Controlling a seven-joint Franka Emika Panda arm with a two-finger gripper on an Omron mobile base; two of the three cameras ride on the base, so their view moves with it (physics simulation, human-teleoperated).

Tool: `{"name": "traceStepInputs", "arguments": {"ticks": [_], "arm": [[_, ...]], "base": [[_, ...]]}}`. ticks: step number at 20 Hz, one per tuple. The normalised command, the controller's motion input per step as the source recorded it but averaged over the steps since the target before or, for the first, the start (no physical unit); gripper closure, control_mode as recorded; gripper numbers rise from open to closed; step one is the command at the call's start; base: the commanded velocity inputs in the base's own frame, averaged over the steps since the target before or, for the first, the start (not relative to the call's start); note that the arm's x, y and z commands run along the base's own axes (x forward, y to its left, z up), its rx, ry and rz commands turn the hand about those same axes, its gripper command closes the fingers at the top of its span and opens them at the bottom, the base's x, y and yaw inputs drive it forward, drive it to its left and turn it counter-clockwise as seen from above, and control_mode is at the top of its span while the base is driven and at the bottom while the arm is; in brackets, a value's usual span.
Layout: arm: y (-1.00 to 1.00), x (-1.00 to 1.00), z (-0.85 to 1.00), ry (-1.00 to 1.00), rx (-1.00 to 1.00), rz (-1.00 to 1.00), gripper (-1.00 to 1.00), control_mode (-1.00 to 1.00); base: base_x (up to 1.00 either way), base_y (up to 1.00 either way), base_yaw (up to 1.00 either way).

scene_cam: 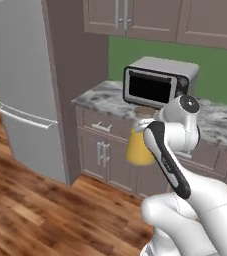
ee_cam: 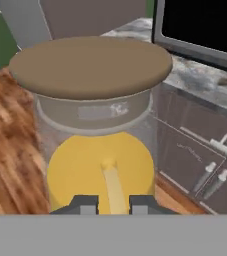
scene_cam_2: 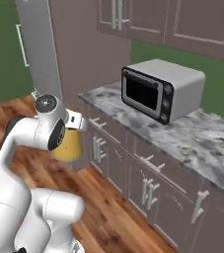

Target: There is a tray on the dining counter. Grab the cup, mug, and pitcher and place them on the tray. The pitcher may be placed next to the tray if it cannot fit the tray.

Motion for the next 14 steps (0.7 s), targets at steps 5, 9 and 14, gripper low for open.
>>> {"name": "traceStepInputs", "arguments": {"ticks": [5, 9, 14], "arm": [[0.0, 0.0, 0.0, 0.0, 0.0, 0.0, 1.0, 1.0], [0.0, 0.0, 0.0, 0.0, 0.0, 0.0, 1.0, 1.0], [0.0, 0.0, 0.0, 0.0, 0.0, 0.0, 1.0, 1.0]], "base": [[0.94, -0.15, 0.8], [0.95, -0.18, 0.79], [0.96, -0.14, 0.78]]}}
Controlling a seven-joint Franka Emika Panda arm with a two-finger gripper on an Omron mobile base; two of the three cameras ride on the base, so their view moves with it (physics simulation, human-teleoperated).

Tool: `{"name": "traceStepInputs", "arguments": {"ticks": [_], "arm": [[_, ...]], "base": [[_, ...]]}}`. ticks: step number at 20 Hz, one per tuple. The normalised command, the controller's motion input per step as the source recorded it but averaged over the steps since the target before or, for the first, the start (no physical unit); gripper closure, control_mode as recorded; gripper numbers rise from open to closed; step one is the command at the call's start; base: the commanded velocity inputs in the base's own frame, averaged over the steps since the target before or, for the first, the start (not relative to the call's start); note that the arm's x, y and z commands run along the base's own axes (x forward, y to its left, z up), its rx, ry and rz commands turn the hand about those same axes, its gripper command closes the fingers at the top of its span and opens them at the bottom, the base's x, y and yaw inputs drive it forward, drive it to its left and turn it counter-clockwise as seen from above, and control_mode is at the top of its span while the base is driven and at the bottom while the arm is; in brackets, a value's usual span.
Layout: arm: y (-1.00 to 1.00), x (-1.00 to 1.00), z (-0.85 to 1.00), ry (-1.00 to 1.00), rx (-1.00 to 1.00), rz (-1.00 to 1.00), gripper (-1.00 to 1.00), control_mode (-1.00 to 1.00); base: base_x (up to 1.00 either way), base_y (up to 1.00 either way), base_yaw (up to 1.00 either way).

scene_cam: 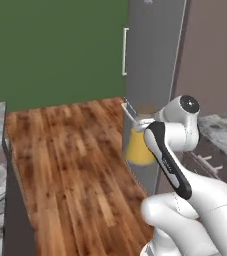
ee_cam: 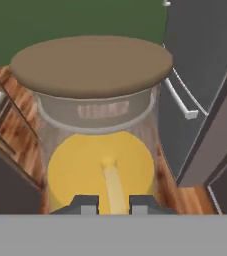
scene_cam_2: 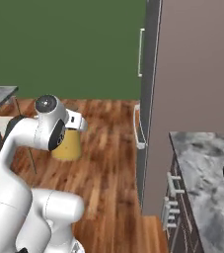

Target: There is a tray on the dining counter. Grab the cup, mug, and pitcher and place them on the tray. The pitcher may be placed next to the tray if it cannot fit the tray.

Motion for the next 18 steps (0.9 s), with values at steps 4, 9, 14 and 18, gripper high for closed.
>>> {"name": "traceStepInputs", "arguments": {"ticks": [4, 9, 14, 18], "arm": [[0.0, 0.0, 0.0, 0.0, 0.0, 0.0, 1.0, 1.0], [0.0, 0.0, 0.0, 0.0, 0.0, 0.0, 1.0, 1.0], [0.0, 0.0, 0.0, 0.0, 0.0, 0.0, 1.0, 1.0], [0.0, 0.0, 0.0, 0.0, 0.0, 0.0, 1.0, 1.0]], "base": [[1.0, -0.07, 0.59], [1.0, -0.03, 0.07], [1.0, 0.0, 0.0], [1.0, 0.0, 0.0]]}}
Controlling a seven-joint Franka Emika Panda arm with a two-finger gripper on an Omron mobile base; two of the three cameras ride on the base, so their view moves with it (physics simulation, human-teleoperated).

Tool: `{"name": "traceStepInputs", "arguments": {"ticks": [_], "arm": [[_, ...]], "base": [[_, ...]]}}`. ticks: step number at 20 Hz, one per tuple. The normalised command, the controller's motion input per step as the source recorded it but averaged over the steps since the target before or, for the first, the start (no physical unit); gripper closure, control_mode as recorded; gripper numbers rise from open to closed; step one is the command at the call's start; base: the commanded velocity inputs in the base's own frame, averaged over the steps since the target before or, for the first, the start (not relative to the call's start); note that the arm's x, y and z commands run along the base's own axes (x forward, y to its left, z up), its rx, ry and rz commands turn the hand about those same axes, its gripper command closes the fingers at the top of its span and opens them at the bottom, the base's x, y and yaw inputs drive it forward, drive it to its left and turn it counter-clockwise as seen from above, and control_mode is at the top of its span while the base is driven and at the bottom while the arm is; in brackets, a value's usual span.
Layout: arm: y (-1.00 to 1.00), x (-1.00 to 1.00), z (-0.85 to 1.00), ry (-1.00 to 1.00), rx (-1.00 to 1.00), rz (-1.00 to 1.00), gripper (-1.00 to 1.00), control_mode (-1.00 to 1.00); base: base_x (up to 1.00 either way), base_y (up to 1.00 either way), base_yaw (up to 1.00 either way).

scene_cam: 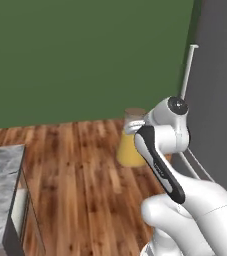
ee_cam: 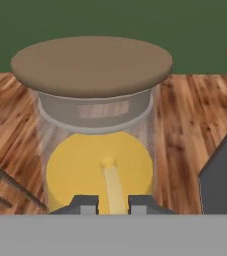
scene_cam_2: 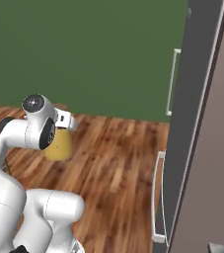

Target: There is a tray on the dining counter. Grab the cup, mug, and pitcher and place them on the tray. The pitcher may be placed next to the tray if it cannot fit the tray.

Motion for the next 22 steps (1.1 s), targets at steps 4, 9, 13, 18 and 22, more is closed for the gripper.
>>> {"name": "traceStepInputs", "arguments": {"ticks": [4, 9, 13, 18, 22], "arm": [[0.0, 0.0, 0.0, 0.0, 0.0, 0.0, 1.0, 1.0], [0.0, 0.0, 0.0, 0.0, 0.0, 0.0, 1.0, 1.0], [0.0, 0.0, 0.0, 0.0, 0.0, 0.0, 1.0, 1.0], [0.0, 0.0, 0.0, 0.0, 0.0, 0.0, 1.0, 1.0], [0.0, 0.0, 0.0, 0.0, 0.0, 0.0, 1.0, 1.0]], "base": [[1.0, 0.05, 0.01], [1.0, 0.09, 0.03], [1.0, 0.18, 0.08], [1.0, 0.15, 0.12], [1.0, 0.1, 0.27]]}}
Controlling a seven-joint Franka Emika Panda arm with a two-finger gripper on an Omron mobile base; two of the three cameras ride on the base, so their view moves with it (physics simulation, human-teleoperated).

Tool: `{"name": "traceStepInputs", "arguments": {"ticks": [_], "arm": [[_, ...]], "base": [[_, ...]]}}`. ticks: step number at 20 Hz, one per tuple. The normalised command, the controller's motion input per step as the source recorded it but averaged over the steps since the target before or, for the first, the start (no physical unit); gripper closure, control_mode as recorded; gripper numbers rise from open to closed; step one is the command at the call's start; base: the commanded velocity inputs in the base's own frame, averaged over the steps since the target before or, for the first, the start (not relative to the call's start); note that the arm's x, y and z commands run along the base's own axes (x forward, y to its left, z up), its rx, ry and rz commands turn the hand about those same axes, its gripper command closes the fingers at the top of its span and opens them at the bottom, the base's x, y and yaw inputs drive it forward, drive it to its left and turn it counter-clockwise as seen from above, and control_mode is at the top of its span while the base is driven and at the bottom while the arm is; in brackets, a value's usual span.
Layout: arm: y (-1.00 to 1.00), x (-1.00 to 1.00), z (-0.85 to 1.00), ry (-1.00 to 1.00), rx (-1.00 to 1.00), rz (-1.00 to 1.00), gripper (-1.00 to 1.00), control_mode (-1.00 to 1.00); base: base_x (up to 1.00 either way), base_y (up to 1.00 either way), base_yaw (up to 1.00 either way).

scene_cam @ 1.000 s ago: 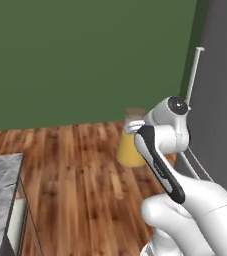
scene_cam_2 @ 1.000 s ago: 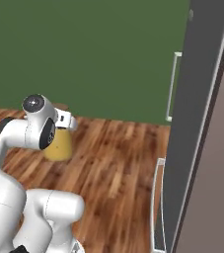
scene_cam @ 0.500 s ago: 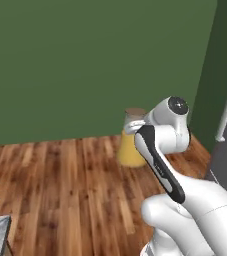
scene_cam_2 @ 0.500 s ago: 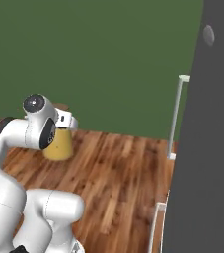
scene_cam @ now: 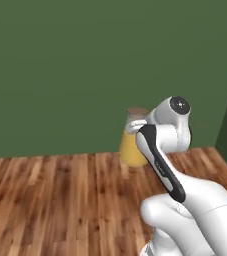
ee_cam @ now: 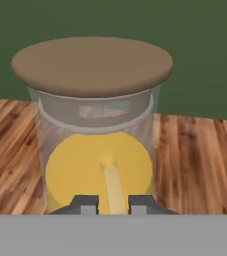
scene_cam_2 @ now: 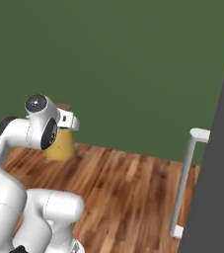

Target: There is a tray on the dining counter. Grab the cup, mug, and pitcher and place them on the tray. The pitcher may be placed next to the tray if it cannot fit the tray.

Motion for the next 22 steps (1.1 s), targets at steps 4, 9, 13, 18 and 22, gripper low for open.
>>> {"name": "traceStepInputs", "arguments": {"ticks": [4, 9, 13, 18, 22], "arm": [[0.0, 0.0, 0.0, 0.0, 0.0, 0.0, 1.0, 1.0], [0.0, 0.0, 0.0, 0.0, 0.0, 0.0, 1.0, 1.0], [0.0, 0.0, 0.0, 0.0, 0.0, 0.0, 1.0, 1.0], [0.0, 0.0, 0.0, 0.0, 0.0, 0.0, 1.0, 1.0], [0.0, 0.0, 0.0, 0.0, 0.0, 0.0, 1.0, 1.0]], "base": [[1.0, 0.0, 0.68], [1.0, -0.08, 0.74], [1.0, -0.12, 0.74], [1.0, -0.11, 0.72], [1.0, -0.12, 0.7]]}}
